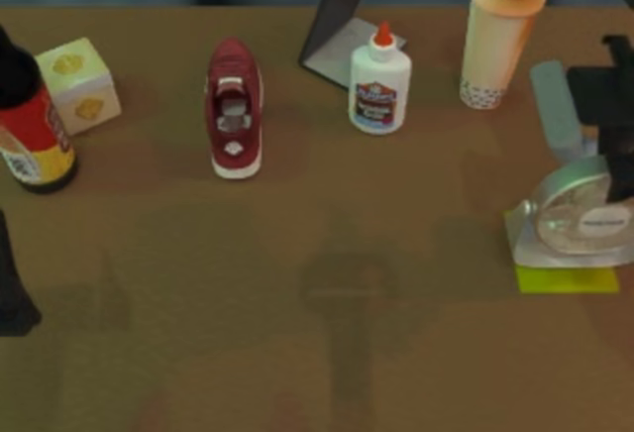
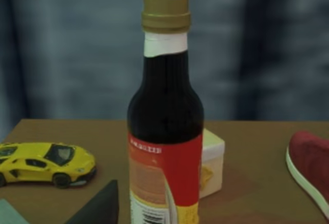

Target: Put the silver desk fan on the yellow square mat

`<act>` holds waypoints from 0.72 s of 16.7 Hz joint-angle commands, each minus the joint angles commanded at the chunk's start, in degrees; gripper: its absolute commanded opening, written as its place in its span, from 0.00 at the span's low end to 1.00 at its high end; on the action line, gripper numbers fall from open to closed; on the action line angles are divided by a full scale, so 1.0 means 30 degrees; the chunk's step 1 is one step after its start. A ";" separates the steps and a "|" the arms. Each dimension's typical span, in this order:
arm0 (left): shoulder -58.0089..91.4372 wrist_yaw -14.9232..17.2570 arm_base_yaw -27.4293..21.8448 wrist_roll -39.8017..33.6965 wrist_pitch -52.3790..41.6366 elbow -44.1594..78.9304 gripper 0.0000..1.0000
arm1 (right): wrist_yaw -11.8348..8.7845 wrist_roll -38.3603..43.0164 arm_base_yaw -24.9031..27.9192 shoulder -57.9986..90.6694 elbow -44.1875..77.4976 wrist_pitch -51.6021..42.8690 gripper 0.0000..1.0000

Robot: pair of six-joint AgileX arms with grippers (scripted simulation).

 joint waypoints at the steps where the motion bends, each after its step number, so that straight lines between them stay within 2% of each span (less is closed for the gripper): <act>1: 0.0000 0.0000 0.0000 0.0000 0.0000 0.0000 1.00 | 0.0000 0.0000 0.0000 0.0000 0.0000 0.0000 0.45; 8: 0.0000 0.0000 0.0000 0.0000 0.0000 0.0000 1.00 | 0.0000 0.0000 0.0000 0.0000 0.0000 0.0000 0.98; 12: 0.0000 0.0000 0.0000 0.0000 0.0000 0.0000 1.00 | 0.0000 0.0000 0.0000 0.0000 0.0000 0.0000 1.00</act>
